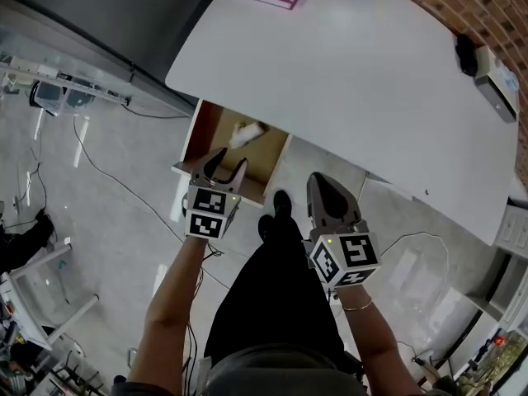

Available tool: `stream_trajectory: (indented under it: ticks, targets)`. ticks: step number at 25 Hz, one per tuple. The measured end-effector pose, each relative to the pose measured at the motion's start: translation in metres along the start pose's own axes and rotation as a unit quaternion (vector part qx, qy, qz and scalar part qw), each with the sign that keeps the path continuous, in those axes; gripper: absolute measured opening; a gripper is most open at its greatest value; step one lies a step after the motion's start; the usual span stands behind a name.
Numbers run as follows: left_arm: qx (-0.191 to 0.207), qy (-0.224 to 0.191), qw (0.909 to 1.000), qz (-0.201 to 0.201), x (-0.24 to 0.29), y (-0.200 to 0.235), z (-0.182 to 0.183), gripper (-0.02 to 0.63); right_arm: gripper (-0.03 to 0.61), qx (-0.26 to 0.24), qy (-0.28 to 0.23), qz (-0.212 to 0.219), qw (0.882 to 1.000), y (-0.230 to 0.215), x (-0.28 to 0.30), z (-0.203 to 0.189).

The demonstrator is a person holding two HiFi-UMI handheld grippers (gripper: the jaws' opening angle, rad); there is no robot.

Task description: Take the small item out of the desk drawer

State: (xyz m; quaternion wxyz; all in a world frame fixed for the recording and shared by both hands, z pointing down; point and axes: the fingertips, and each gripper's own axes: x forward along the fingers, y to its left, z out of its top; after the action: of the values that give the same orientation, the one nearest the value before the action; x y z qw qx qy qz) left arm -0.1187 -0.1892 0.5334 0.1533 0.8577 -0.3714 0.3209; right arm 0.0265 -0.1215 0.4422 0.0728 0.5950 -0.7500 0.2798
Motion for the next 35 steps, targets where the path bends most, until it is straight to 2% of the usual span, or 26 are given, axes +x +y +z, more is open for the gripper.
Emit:
stream_trajectory:
  ticks: [5,12,26,35]
  targets:
    - [0.029,0.048,0.9984,-0.009,0.024,0.0,-0.017,0.206,0.005,0.01,0.01,-0.004,1.0,-0.006,0.001,-0.018]
    - [0.072,0.087,0.9935,-0.012,0.055,0.008,-0.035,0.206,0.005,0.03,0.022,-0.005,0.999,-0.008,0.007,-0.045]
    - [0.158,0.153,0.9751,-0.028,0.11,0.012,-0.068,0.209,0.005,0.069,0.029,-0.029,0.997,-0.021,0.012,-0.082]
    - [0.19,0.191,0.9626,-0.024,0.144,0.02,-0.086,0.209,0.005,0.083,0.035,-0.039,0.995,-0.031,0.011,-0.1]
